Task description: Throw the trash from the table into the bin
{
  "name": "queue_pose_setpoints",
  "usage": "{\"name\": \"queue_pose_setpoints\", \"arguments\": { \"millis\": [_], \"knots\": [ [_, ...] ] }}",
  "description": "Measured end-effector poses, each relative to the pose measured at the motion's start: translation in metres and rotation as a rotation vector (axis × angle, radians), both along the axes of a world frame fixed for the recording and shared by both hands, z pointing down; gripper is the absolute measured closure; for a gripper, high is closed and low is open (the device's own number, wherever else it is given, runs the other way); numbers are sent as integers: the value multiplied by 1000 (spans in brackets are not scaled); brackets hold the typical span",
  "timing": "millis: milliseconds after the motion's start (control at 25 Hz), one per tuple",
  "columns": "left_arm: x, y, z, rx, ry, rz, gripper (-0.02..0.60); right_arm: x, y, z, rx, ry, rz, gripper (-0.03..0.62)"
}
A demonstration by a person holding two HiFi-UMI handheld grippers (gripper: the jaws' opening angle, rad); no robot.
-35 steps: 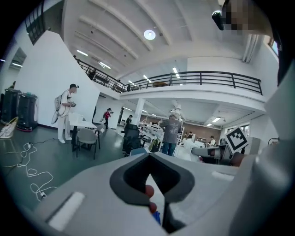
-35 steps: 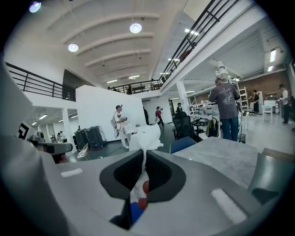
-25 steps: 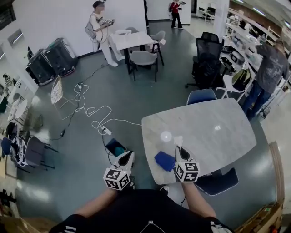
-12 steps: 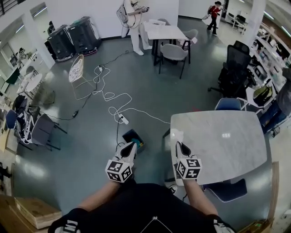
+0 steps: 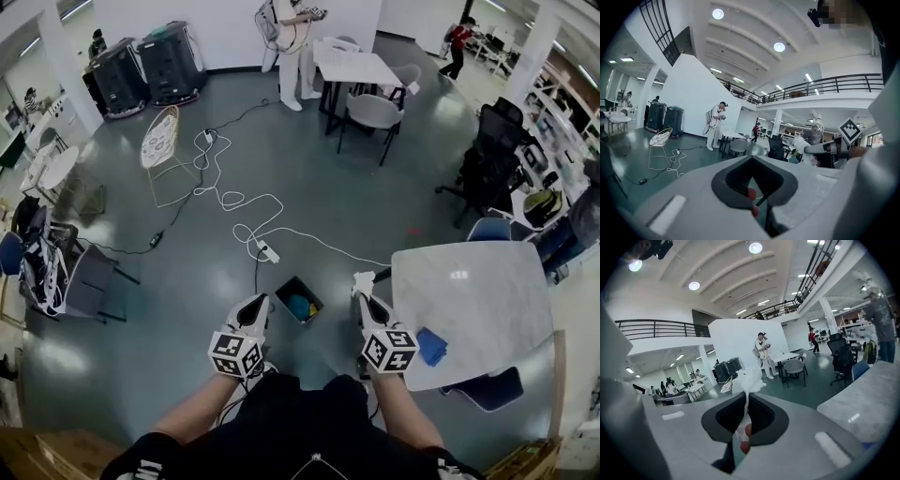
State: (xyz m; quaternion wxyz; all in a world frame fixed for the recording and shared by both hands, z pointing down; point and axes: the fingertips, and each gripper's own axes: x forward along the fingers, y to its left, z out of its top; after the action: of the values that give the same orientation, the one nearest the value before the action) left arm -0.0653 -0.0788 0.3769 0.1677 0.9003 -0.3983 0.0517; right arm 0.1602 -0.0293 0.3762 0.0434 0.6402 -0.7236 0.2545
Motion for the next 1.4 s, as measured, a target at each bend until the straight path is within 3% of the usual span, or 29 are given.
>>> {"name": "queue_pose_setpoints", "arguments": {
  "millis": [240, 480, 640, 840, 1120, 1400],
  "knots": [
    [-47, -32, 16, -47, 16, -70, 581, -46, -20, 14, -77, -7, -50, 557],
    [-45, -37, 40, -73, 25, -108, 581, -50, -53, 40, -106, 47, -131, 557],
    [-45, -48, 55, -97, 17, -170, 581, -44, -77, 91, -174, 45, -193, 557],
    [-50, -50, 95, -180, -19, -264, 581, -39, -95, 197, -324, 67, -309, 557],
    [-72, -56, 199, -262, -77, -395, 581, -49, -107, 416, -566, 100, -484, 557],
    [-85, -3, 328, -480, -109, -495, 581, -69, -99, 607, -734, 131, -556, 557]
  ]
}}
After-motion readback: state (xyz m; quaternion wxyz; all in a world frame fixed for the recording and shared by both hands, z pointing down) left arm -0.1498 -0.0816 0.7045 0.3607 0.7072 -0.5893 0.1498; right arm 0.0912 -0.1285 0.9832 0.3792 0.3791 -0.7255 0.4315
